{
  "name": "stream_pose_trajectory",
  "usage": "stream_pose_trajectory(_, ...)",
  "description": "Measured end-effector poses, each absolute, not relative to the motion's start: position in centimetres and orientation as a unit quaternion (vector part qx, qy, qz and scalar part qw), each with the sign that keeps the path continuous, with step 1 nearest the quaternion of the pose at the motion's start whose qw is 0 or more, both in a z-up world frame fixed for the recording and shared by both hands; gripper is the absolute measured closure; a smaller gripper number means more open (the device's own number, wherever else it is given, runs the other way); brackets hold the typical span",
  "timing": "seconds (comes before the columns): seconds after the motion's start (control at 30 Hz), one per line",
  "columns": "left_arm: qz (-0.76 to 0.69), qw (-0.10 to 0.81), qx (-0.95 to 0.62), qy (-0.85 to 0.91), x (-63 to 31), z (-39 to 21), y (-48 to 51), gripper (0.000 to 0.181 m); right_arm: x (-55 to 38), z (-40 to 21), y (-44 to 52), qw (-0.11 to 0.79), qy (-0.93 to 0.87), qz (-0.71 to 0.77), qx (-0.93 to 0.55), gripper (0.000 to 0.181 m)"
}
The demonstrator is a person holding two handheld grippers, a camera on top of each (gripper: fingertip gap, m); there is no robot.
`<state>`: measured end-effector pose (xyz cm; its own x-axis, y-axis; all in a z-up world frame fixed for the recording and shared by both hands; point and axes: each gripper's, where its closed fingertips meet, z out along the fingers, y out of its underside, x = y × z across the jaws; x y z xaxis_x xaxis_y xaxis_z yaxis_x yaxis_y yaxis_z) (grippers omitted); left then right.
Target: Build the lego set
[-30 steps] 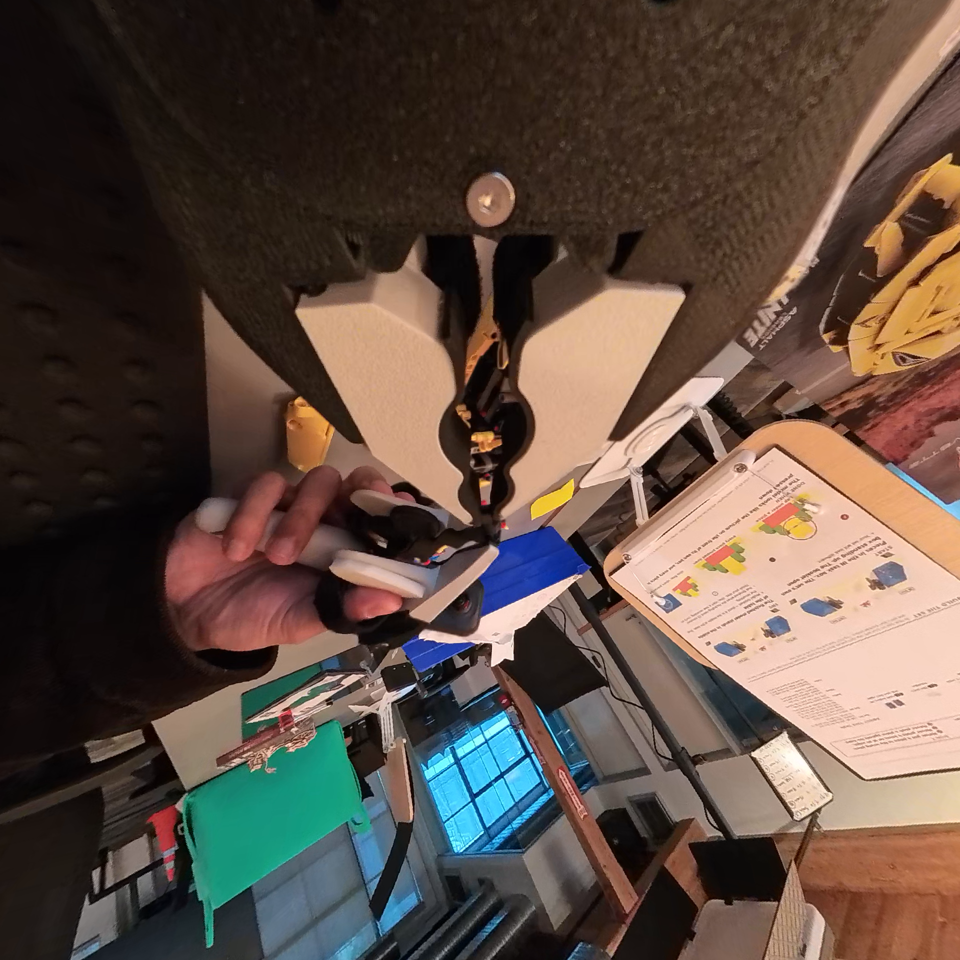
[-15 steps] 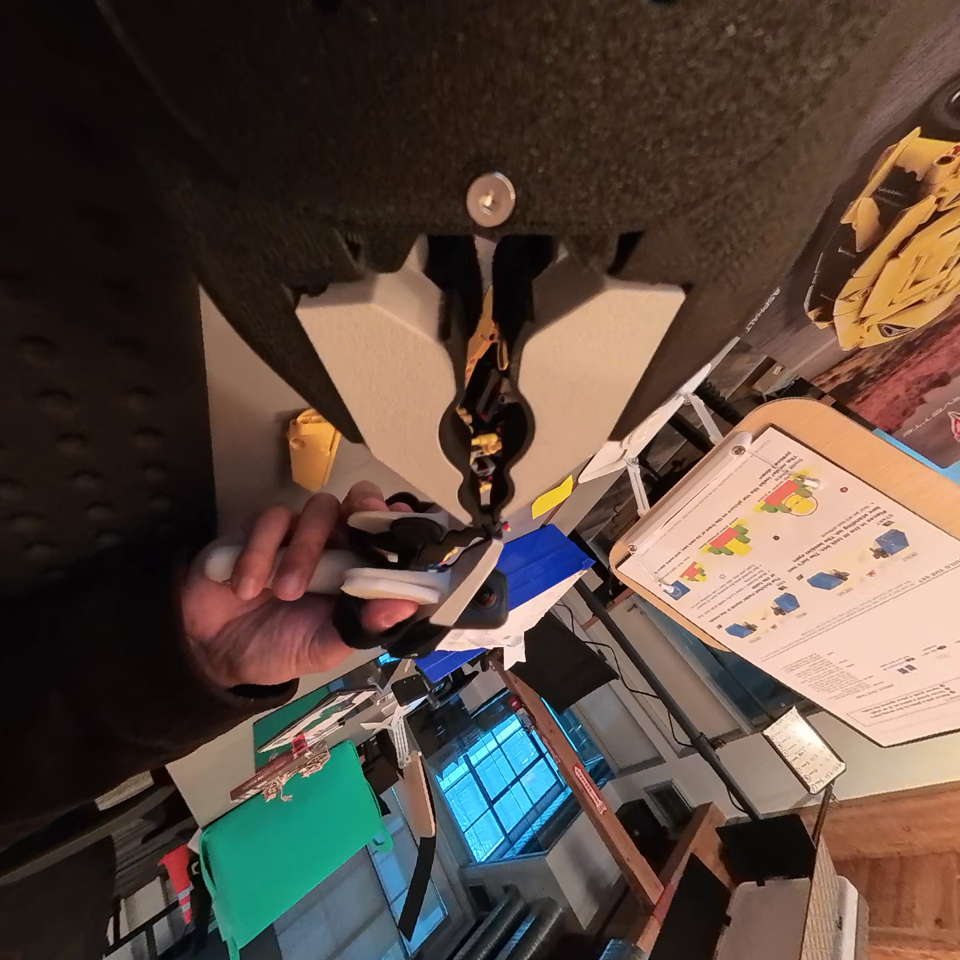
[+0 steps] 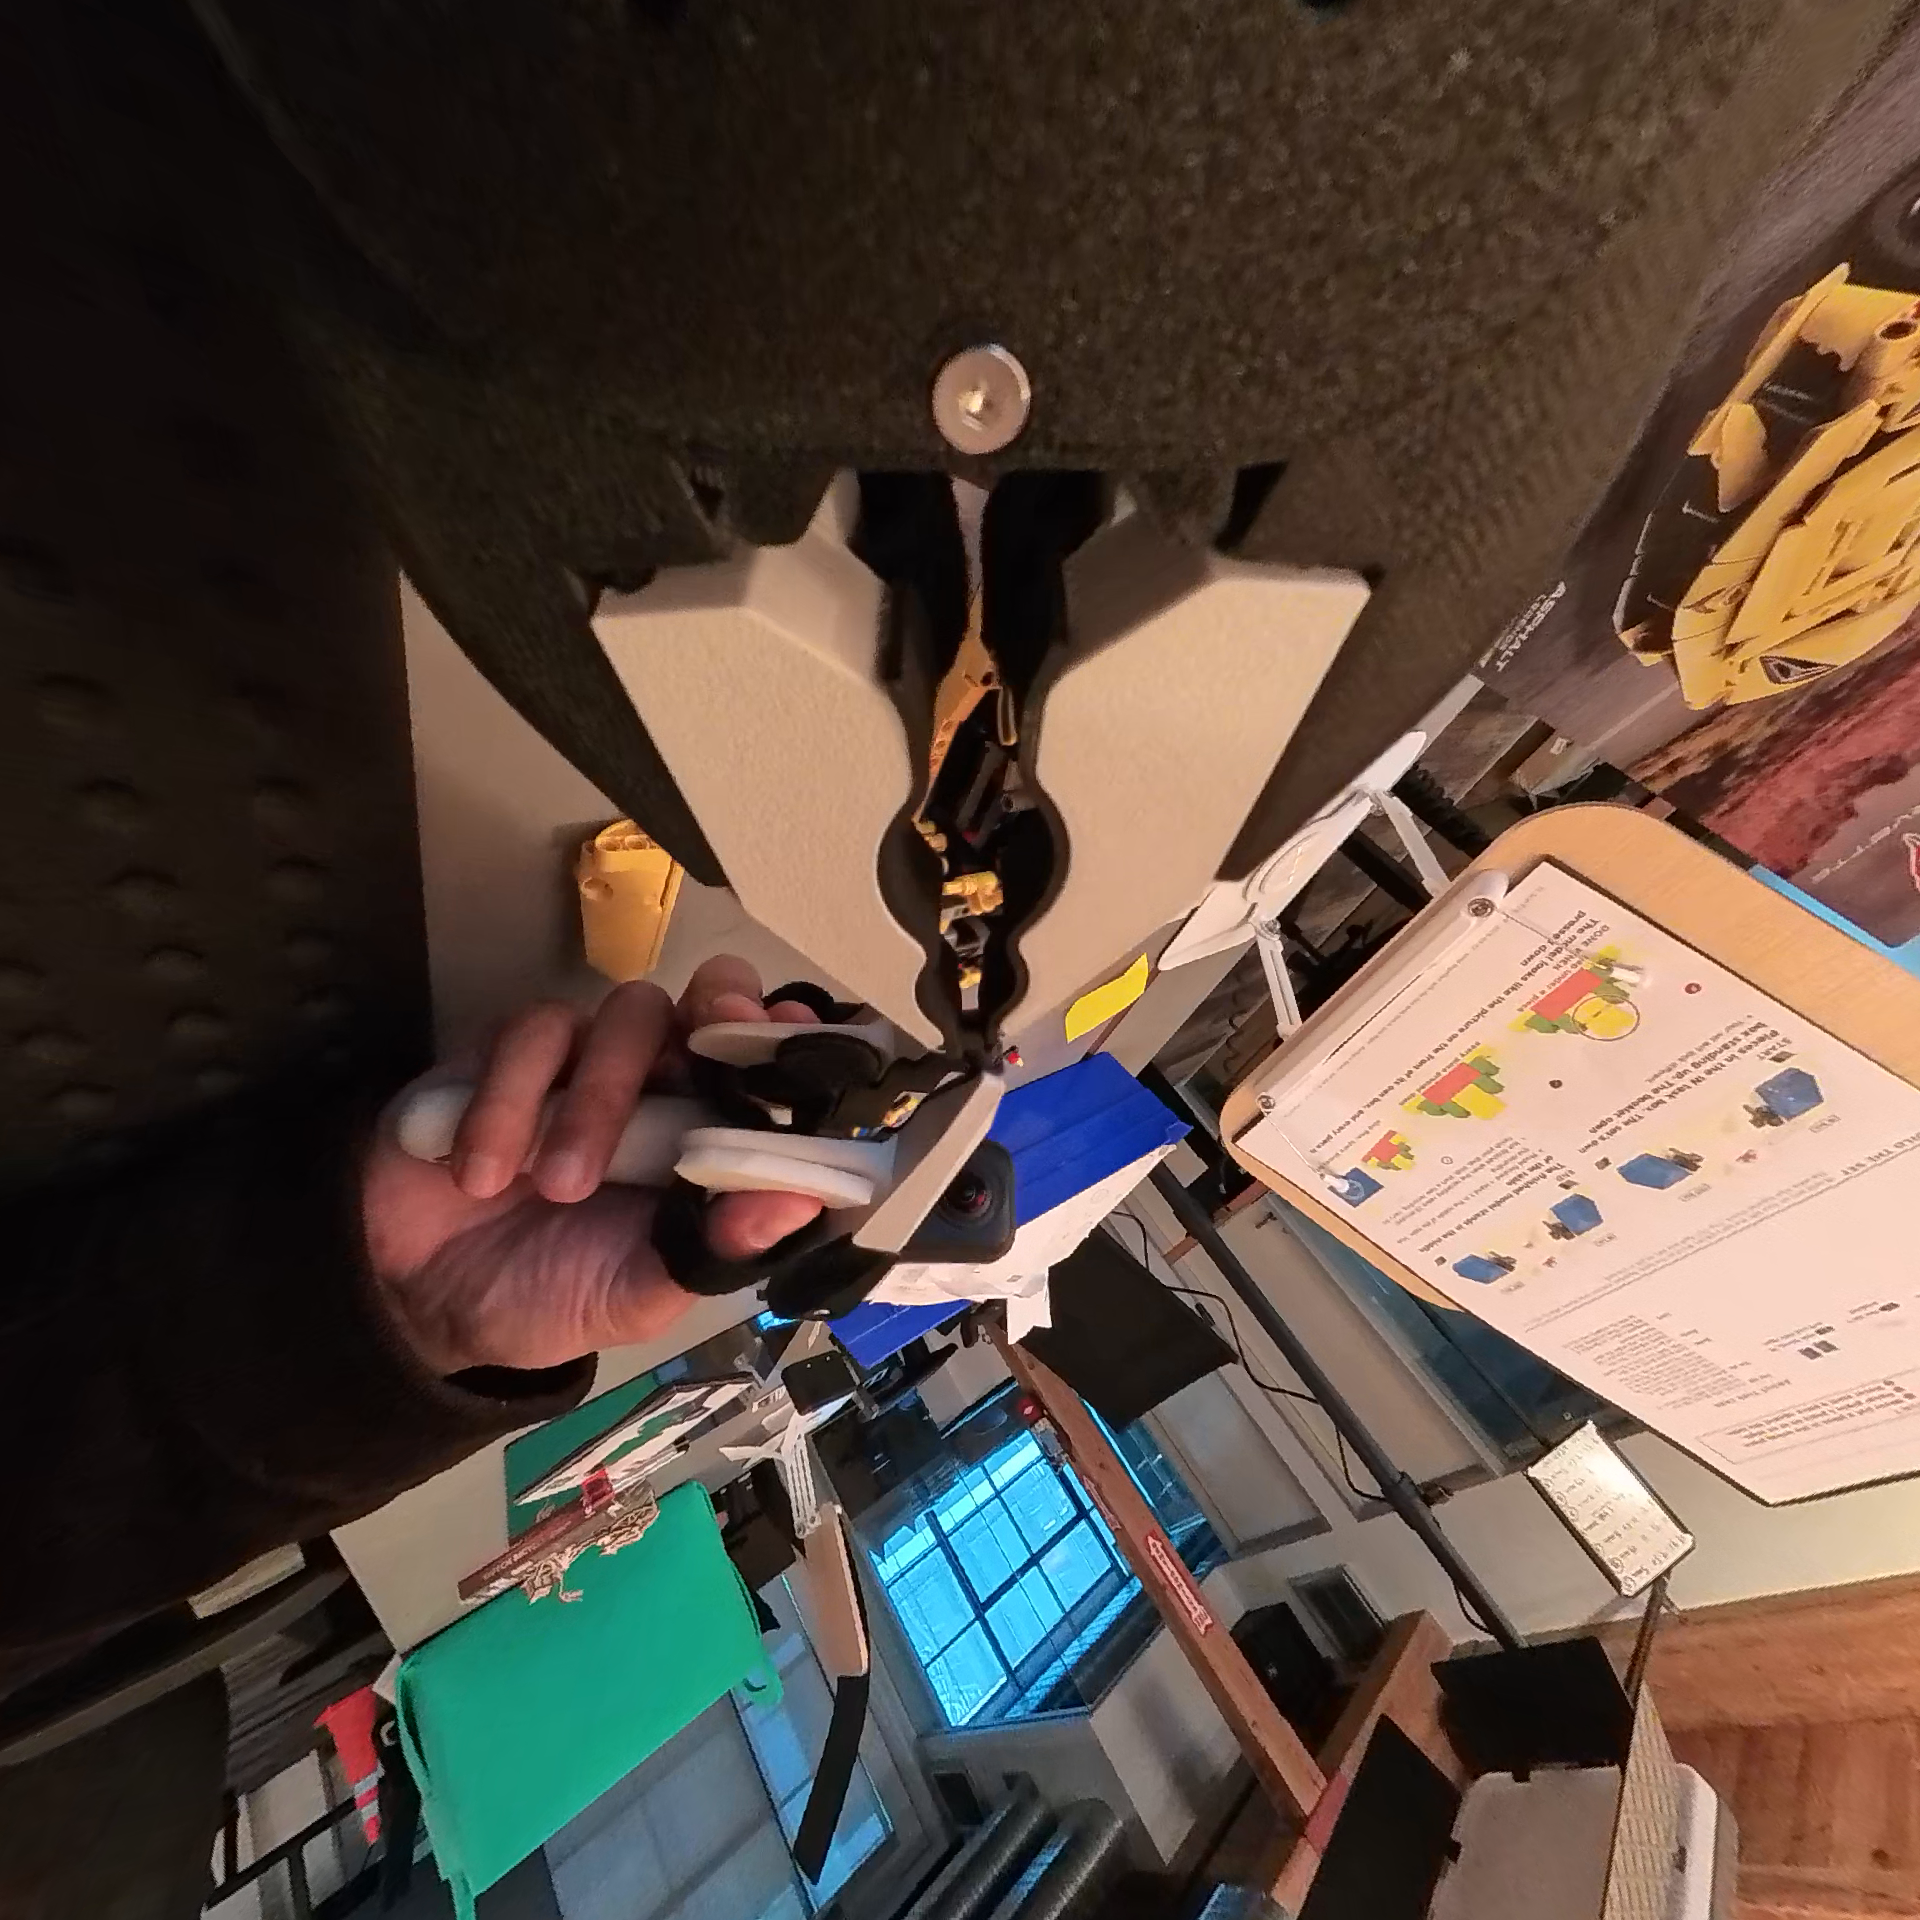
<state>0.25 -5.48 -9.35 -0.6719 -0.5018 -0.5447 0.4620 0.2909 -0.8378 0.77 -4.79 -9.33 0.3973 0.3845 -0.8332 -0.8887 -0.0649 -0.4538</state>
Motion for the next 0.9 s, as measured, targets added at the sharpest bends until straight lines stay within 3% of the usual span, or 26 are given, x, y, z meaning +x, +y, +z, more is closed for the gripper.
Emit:
stream_pose_trajectory(0.4, -0.597, 0.391, -0.029, 0.700, 0.59, -9.48, -5.36, 0.178, 1.28, -9.46, -4.74, 0.635, 0.242, 0.516, -0.522, 0.175)
stream_pose_trajectory(0.53, -0.598, 0.386, -0.026, 0.702, 0.46, -9.54, -5.31, 0.178, 1.08, -8.92, -5.30, 0.637, 0.219, 0.520, -0.526, 0.155)
stream_pose_trajectory(0.73, -0.596, 0.385, -0.018, 0.704, 0.21, -9.67, -5.55, 0.178, 1.03, -9.51, -5.24, 0.625, 0.224, 0.522, -0.535, 0.173)
stream_pose_trajectory(0.9, -0.590, 0.387, -0.014, 0.708, 0.24, -9.94, -5.62, 0.178, 1.03, -9.83, -5.25, 0.618, 0.230, 0.521, -0.542, 0.175)
